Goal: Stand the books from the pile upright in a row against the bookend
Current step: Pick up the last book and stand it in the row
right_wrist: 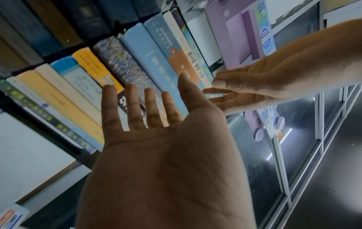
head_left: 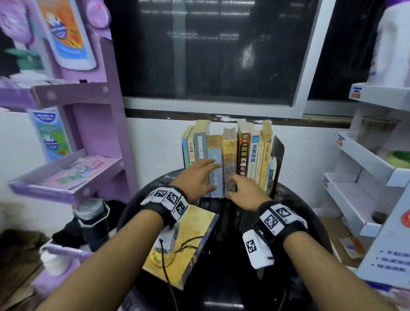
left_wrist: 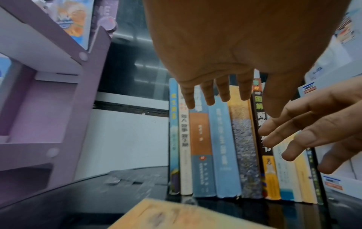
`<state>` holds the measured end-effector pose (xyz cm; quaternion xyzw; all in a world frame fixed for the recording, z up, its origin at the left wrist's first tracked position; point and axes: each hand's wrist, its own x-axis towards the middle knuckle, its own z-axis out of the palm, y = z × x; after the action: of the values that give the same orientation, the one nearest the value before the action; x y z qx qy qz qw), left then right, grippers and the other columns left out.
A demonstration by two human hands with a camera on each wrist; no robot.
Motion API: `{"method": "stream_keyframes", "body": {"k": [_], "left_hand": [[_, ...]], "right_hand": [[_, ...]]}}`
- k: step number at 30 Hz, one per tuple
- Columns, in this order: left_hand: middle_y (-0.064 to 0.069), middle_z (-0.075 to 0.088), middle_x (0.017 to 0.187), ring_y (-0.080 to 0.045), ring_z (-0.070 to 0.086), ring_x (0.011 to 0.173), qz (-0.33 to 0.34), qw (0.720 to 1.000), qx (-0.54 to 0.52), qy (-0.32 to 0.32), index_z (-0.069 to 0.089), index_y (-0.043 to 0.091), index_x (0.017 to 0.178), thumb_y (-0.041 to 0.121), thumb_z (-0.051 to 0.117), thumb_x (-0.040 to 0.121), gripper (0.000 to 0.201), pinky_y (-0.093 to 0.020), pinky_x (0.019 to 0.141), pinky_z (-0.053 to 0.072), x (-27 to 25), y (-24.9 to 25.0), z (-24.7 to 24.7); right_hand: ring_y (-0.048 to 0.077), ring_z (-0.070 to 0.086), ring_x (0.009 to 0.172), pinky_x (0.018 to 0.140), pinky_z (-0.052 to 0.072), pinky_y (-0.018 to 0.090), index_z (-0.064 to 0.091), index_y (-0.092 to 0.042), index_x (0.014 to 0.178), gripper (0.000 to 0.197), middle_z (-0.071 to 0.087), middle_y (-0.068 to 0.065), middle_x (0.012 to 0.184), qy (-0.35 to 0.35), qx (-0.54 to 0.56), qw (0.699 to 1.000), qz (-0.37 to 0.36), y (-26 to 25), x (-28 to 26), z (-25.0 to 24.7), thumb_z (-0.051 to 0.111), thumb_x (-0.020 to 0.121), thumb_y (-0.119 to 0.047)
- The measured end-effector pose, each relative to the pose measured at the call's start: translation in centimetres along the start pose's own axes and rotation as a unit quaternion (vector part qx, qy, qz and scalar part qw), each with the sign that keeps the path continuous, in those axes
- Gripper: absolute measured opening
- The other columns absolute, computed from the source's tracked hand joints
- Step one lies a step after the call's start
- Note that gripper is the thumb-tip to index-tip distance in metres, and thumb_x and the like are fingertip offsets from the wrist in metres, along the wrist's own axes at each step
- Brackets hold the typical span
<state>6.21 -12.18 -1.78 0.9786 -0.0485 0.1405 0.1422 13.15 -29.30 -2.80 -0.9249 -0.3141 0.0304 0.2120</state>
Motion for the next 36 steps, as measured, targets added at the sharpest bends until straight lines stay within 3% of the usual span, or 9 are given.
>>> {"method": "stream_keyframes", "body": {"k": [7, 10, 13, 15, 19, 26, 30, 36], "left_hand": [[-0.002, 0.028, 0.154, -0.02, 0.029, 0.14, -0.123, 0.987, -0.052, -0.09, 0.03, 0.023, 0.147, 0.036, 0.061, 0.09, 0.066, -0.032, 0.113, 0.025, -4.1, -3.0, 1.0], [-0.003, 0.029, 0.155, -0.021, 0.034, 0.138, -0.187, 0.969, -0.088, -0.137, 0.028, 0.024, 0.149, 0.039, 0.061, 0.09, 0.069, -0.032, 0.111, 0.027, -5.2, -4.1, 1.6], [-0.007, 0.038, 0.151, -0.024, 0.047, 0.128, -0.251, 0.941, -0.128, -0.188, 0.024, 0.026, 0.15, 0.048, 0.06, 0.088, 0.075, -0.033, 0.105, 0.037, -5.8, -5.0, 2.1], [-0.008, 0.04, 0.15, -0.024, 0.047, 0.129, -0.276, 0.926, -0.147, -0.21, 0.019, 0.027, 0.151, 0.049, 0.06, 0.088, 0.078, -0.031, 0.103, 0.036, -6.1, -5.0, 2.1], [-0.008, 0.04, 0.149, -0.023, 0.046, 0.13, -0.291, 0.92, -0.144, -0.218, 0.016, 0.026, 0.152, 0.044, 0.062, 0.089, 0.08, -0.029, 0.101, 0.036, -6.1, -4.7, 1.9], [-0.008, 0.058, 0.127, -0.018, 0.058, 0.095, -0.296, 0.918, -0.116, -0.236, 0.026, 0.024, 0.147, 0.043, 0.067, 0.085, 0.077, -0.03, 0.085, 0.047, -5.7, -4.2, 2.3], [-0.007, 0.056, 0.129, -0.016, 0.057, 0.095, -0.295, 0.919, -0.123, -0.229, 0.026, 0.023, 0.147, 0.04, 0.068, 0.085, 0.077, -0.028, 0.081, 0.044, -5.5, -3.9, 2.5], [-0.007, 0.055, 0.129, -0.017, 0.055, 0.098, -0.291, 0.923, -0.161, -0.196, 0.024, 0.025, 0.147, 0.038, 0.069, 0.084, 0.078, -0.028, 0.08, 0.042, -5.3, -4.3, 2.6]], "right_hand": [[0.025, 0.046, 0.131, 0.104, 0.041, 0.034, 0.038, -0.014, 0.145, 0.067, 0.043, 0.007, 0.148, -0.111, 0.012, 0.993, 0.029, -2.5, 0.4, 3.4, 0.063, 0.09, -0.043], [0.025, 0.046, 0.13, 0.103, 0.042, 0.035, 0.037, -0.014, 0.145, 0.076, 0.043, 0.008, 0.148, -0.152, 0.003, 0.988, 0.04, -3.1, 0.5, 4.5, 0.066, 0.086, -0.051], [0.024, 0.049, 0.125, 0.1, 0.044, 0.035, 0.04, -0.013, 0.142, 0.084, 0.047, 0.006, 0.143, -0.19, -0.035, 0.98, 0.057, -3.8, 0.6, 5.3, 0.067, 0.078, -0.061], [0.023, 0.052, 0.119, 0.099, 0.046, 0.036, 0.045, -0.014, 0.137, 0.088, 0.052, 0.005, 0.136, -0.209, -0.071, 0.973, 0.062, -4.2, 0.7, 5.7, 0.069, 0.071, -0.067], [0.022, 0.056, 0.108, 0.094, 0.049, 0.04, 0.053, -0.015, 0.123, 0.086, 0.058, 0.003, 0.121, -0.216, -0.127, 0.966, 0.057, -5.0, 0.9, 6.2, 0.077, 0.06, -0.068], [0.02, 0.057, 0.093, 0.081, 0.05, 0.032, 0.058, -0.011, 0.106, 0.072, 0.059, 0.001, 0.097, -0.198, -0.112, 0.97, 0.086, -5.2, 0.7, 6.5, 0.085, 0.058, -0.058], [0.02, 0.056, 0.094, 0.075, 0.046, 0.031, 0.057, -0.01, 0.108, 0.075, 0.061, 0.002, 0.101, -0.183, -0.085, 0.974, 0.1, -5.0, 0.4, 6.5, 0.087, 0.056, -0.056], [0.026, 0.049, 0.117, 0.092, 0.047, 0.038, 0.044, -0.012, 0.124, 0.093, 0.049, 0.008, 0.127, -0.163, -0.018, 0.979, 0.122, -4.9, 0.4, 5.5, 0.092, 0.053, -0.048]]}}
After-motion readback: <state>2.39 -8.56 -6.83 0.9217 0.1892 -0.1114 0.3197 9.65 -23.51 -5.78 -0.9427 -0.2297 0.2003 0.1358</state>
